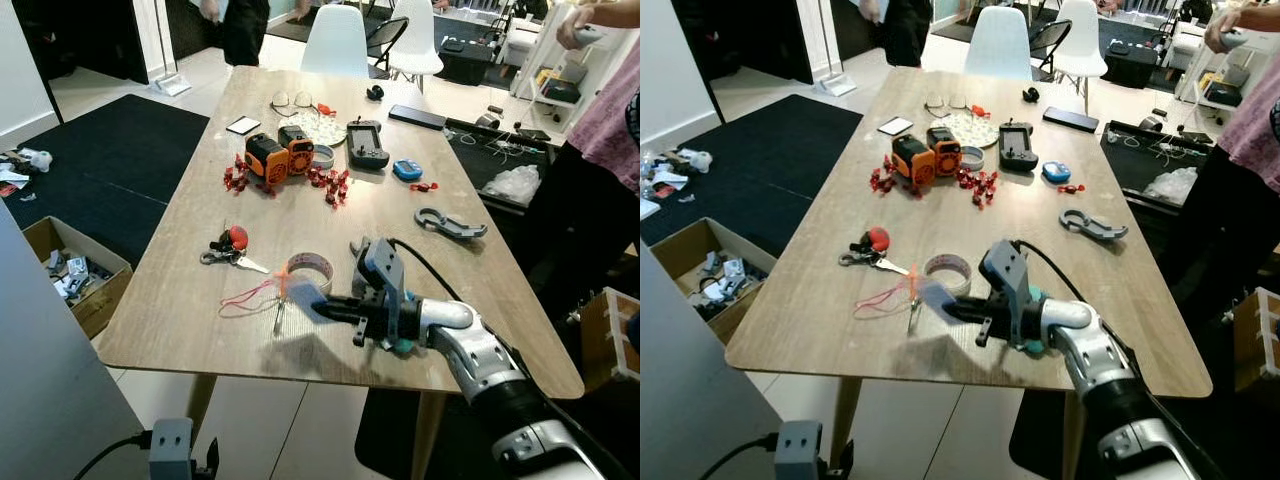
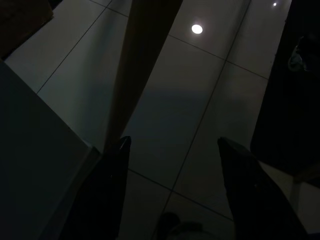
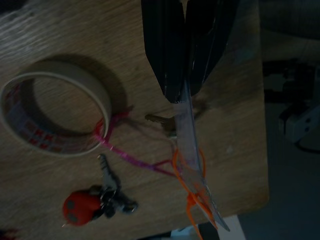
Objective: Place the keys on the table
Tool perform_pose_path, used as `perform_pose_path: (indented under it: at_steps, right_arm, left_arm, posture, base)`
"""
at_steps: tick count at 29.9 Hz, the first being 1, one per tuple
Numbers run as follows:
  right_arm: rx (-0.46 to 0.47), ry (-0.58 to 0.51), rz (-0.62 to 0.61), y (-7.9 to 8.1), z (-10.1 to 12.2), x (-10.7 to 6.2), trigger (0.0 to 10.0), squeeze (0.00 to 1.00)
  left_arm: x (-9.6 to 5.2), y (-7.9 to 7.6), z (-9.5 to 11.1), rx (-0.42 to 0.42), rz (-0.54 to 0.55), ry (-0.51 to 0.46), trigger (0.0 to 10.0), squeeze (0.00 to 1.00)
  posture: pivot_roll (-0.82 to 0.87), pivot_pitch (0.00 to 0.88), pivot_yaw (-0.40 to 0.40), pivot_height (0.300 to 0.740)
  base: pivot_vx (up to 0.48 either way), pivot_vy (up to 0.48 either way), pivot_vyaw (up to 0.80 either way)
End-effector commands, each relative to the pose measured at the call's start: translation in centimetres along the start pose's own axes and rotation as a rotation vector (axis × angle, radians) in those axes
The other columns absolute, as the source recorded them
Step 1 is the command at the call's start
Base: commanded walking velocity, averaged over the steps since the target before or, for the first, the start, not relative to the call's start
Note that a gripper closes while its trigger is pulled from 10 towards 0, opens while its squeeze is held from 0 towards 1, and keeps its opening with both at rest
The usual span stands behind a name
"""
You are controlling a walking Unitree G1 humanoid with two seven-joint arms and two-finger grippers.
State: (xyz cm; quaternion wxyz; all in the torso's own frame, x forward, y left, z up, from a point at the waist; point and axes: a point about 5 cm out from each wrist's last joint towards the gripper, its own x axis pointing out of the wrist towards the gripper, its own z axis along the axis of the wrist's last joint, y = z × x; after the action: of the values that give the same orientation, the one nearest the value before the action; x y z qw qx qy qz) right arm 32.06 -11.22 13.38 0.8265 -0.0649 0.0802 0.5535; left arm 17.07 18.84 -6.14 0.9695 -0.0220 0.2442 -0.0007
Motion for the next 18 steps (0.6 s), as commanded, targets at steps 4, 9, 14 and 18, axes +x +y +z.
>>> perform_pose_path:
  at_steps: [4,9,14,18]
  right_arm:
    - [0.001,0.023,0.017,0.3,-0.2,-0.2,10.0,0.78]
    - [-0.003,0.035,0.015,0.4,-0.1,-0.4,10.0,1.0]
    - [-0.049,0.02,-0.042,-0.2,0.5,-0.5,10.0,0.5]
    - [-0.085,-0.076,-0.133,-1.3,2.7,-0.6,10.0,0.0]
  left_arm:
    - [-0.4,-0.2,-0.7,-0.013,-0.004,0.024,10.0,0.0]
    - [-0.3,-0.3,-0.6,-0.014,-0.006,0.018,10.0,0.0]
    - [-0.3,-0.3,-0.6,-0.014,-0.006,0.018,10.0,0.0]
    - [-0.4,-0.3,-0.6,-0.012,-0.005,0.019,10.0,0.0]
  posture:
    - [0.07,0.056,-0.09,0.74]
    - [0.07,0.057,-0.092,0.74]
    - [0.07,0.057,-0.091,0.74]
    - [0.07,0.058,-0.091,0.74]
  base:
    - [0.0,0.0,0.0]
    - [0.0,0.0,0.0]
    - [0.0,0.0,0.0]
    - [0.0,0.0,0.0]
